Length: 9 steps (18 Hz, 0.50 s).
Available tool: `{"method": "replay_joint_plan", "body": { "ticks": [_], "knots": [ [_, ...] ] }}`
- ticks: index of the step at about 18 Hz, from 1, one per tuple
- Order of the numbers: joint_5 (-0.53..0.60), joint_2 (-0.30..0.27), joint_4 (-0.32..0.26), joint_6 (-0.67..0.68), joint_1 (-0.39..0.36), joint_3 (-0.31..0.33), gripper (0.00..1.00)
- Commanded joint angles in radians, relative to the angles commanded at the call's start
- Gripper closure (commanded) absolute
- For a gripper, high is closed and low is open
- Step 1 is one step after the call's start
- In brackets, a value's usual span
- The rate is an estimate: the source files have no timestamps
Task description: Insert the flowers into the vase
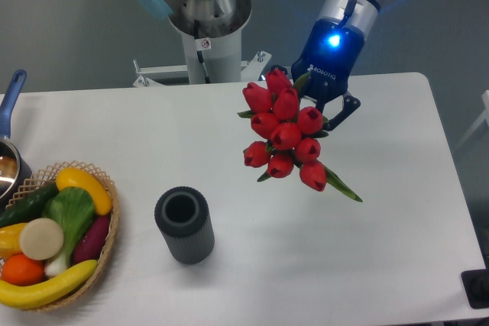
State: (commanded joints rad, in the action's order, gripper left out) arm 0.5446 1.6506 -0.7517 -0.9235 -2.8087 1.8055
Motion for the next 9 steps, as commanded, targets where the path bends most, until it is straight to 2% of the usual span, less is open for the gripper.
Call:
{"method": "replay_joint_plan", "body": {
  "ticks": [9],
  "knots": [
    [0.0,0.005,0.0,-0.005,0.002,-0.006,0.61]
  ]
}}
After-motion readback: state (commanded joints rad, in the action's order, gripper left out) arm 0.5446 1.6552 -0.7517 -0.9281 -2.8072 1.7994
